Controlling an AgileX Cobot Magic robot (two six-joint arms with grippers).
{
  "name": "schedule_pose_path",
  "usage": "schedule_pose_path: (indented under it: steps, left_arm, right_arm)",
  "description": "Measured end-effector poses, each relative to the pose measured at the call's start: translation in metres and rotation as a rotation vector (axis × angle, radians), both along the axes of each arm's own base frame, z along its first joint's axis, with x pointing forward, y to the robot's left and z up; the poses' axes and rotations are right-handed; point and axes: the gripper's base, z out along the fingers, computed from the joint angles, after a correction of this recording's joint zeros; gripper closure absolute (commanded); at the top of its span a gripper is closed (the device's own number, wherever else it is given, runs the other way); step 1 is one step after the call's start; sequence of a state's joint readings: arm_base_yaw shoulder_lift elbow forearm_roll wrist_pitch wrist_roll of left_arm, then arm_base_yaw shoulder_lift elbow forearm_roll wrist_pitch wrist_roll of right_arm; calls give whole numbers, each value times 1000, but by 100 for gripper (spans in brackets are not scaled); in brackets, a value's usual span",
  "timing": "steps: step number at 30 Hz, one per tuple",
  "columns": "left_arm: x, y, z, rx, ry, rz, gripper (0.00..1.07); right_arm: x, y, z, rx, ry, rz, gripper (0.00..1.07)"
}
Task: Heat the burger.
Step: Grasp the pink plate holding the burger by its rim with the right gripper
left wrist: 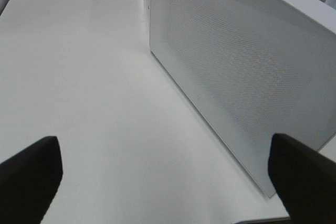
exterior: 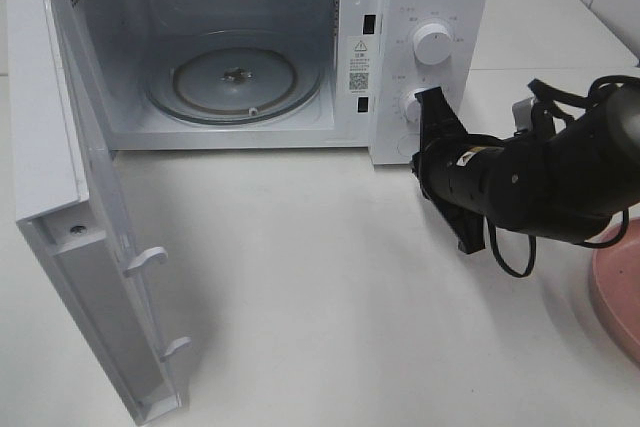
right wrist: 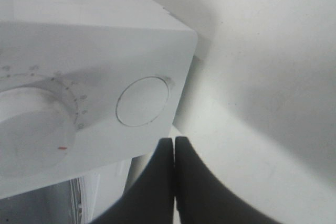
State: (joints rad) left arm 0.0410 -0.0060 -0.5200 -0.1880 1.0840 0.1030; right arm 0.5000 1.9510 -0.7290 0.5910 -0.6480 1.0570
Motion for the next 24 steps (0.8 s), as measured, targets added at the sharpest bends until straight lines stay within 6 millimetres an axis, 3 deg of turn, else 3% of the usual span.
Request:
schedule_pose_path:
  steps: [8,11,13,16,18,24]
  left_arm:
    - [0,0,0,0,0,0,7]
    - [0,0,0,0,0,0,7]
    - [0,0,0,0,0,0,7]
    - [0,0,0,0,0,0,7]
    - [0,0,0,0,0,0,7]
    - [0,0,0,0,0,0,7]
  right_arm:
    - [-15,3,28,-114,73,220,104]
    - [-23,5,35,-189,119,350,103]
    - [-33,6,46,-307,137,540,102]
    - [-36,6,49,-334,141,589,102]
    - [-47,7,60,-423,147,762,101]
    - [-57,6,67,-488,157,899,100]
